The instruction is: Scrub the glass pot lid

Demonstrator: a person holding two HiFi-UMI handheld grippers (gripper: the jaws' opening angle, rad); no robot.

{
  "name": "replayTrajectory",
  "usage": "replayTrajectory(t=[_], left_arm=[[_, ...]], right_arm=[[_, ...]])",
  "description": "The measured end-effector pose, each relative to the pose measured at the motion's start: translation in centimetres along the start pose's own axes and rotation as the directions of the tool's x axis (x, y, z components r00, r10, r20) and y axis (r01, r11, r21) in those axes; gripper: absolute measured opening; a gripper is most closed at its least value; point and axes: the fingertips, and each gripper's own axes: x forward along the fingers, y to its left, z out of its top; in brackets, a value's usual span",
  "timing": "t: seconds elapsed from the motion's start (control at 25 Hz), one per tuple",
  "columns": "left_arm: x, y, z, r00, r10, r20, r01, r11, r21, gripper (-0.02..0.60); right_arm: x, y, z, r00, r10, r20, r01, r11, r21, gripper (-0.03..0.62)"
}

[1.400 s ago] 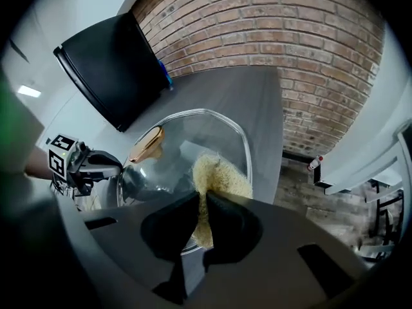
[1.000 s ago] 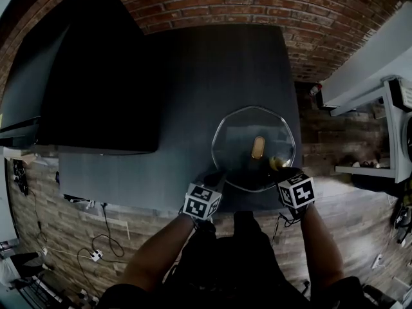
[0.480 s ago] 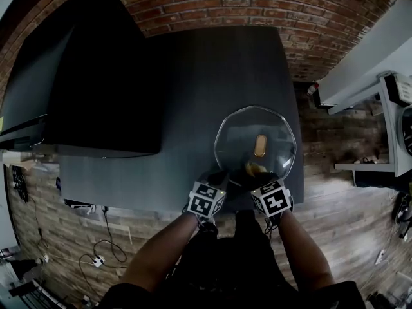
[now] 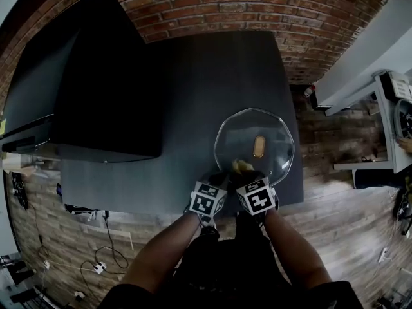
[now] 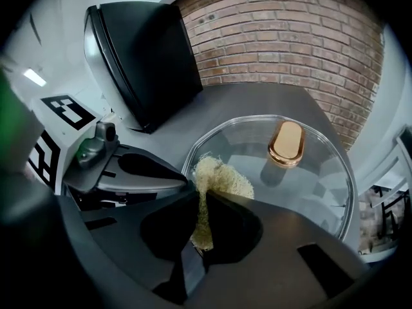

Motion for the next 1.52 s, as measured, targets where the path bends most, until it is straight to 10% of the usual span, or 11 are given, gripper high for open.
replayTrajectory(t=[0.52, 1.04, 1.4, 1.52], left_arm=[[-0.1, -0.3, 0.0, 0.999, -0.015, -0.046, 0.016, 0.999, 0.028, 0.031], [-2.0, -0.4, 2.0, 0.999, -0.039, 0.028, 0.036, 0.994, 0.106, 0.031], [-11.6, -7.4, 5.4, 0.947, -0.311, 0.081, 0.251, 0.874, 0.416, 0.031], [-14.8, -8.5, 6.6, 0.927, -0.341, 0.154, 0.252, 0.874, 0.415, 0.031]], right_arm=[[0.2, 1.2, 0.2, 0.994, -0.058, 0.093, 0.068, 0.991, -0.113, 0.048], [-3.8, 0.6, 2.5, 0.939, -0.039, 0.342, 0.026, 0.999, 0.041, 0.044], [-14.7, 2.2, 5.3, 0.857, -0.068, 0.51, 0.167, 0.974, -0.15, 0.044], [-18.4, 1.8, 5.7, 0.815, -0.135, 0.564, 0.212, 0.974, -0.073, 0.044]])
